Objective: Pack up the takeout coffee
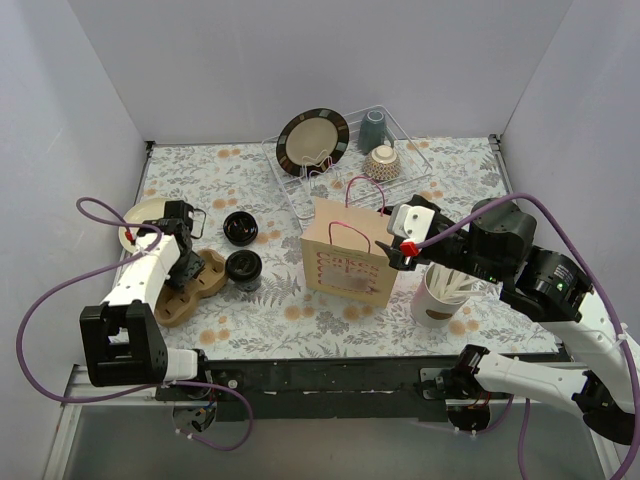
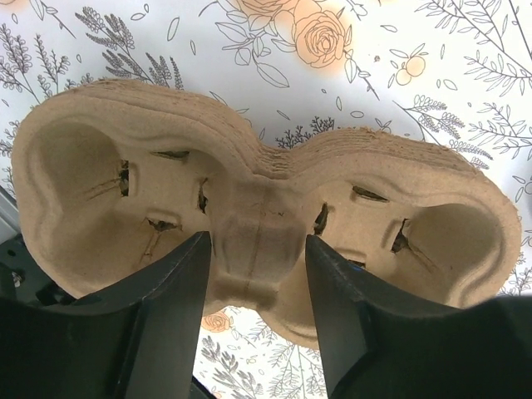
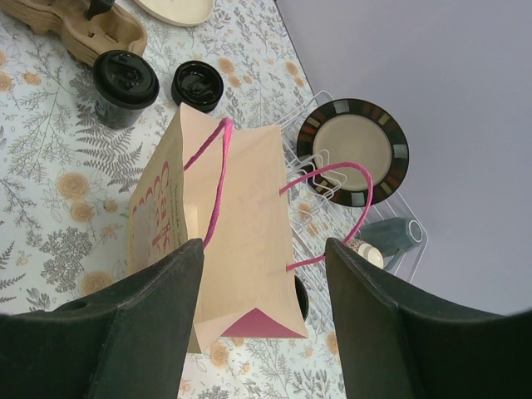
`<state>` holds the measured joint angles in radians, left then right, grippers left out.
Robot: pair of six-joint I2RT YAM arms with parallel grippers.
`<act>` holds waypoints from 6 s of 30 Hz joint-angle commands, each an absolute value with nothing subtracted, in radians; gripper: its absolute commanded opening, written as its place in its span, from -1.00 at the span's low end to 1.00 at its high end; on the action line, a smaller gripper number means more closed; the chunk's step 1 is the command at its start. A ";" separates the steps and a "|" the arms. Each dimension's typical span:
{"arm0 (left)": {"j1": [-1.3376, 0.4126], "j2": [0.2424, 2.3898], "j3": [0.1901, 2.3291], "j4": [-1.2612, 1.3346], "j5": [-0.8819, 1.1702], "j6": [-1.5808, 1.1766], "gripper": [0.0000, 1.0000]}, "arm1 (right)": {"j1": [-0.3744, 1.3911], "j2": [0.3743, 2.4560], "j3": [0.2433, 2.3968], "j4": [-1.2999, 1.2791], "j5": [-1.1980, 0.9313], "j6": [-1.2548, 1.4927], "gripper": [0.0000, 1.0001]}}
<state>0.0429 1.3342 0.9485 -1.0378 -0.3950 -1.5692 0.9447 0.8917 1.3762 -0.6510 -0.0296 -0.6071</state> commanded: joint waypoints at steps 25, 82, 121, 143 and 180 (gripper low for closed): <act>0.048 1.258 0.985 -1.052 -0.380 -1.608 -0.49 | 0.950 0.864 1.368 -0.607 -0.038 -0.620 0.37; 0.048 1.292 1.012 -1.054 -0.420 -1.548 -0.29 | 0.951 0.877 1.359 -0.598 -0.035 -0.618 0.37; 0.048 1.261 1.423 -1.203 -0.326 -1.444 -0.56 | 0.950 0.887 1.402 -0.485 0.234 -0.418 0.36; -0.030 1.313 1.893 -0.979 0.460 -1.518 -0.65 | 0.950 0.873 1.361 -0.488 0.591 -0.175 0.32; -0.672 1.299 1.540 -0.512 0.399 -1.836 -0.72 | 0.951 0.908 1.436 -0.589 0.692 0.162 0.19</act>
